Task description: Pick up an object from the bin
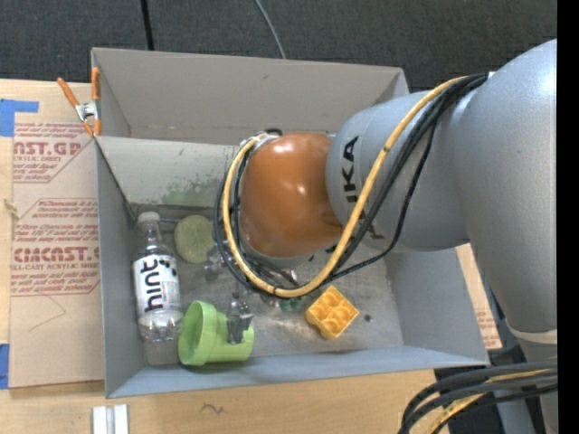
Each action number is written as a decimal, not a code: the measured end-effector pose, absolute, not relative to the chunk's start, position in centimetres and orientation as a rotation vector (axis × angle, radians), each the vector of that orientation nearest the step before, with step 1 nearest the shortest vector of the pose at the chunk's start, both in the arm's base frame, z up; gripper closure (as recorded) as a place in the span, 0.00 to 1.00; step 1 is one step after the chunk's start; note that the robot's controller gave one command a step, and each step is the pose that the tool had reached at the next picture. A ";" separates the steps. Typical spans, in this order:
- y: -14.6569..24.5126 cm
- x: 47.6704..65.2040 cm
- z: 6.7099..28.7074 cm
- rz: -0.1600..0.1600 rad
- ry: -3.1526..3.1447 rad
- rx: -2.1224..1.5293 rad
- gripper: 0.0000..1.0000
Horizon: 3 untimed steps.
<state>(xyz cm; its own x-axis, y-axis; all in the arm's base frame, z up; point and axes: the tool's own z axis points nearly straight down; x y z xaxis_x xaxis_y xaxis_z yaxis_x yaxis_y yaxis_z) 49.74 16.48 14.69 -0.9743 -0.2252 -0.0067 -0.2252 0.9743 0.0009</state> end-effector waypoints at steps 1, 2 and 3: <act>16.5 48.3 12.3 0.002 3.099 -0.536 0.00; 17.1 48.1 13.6 0.002 3.067 -0.674 0.00; 17.1 48.8 8.3 -0.007 3.063 -0.675 0.00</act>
Offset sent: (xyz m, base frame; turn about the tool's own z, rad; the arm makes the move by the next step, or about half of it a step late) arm -0.0162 0.0050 -0.0105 -0.2036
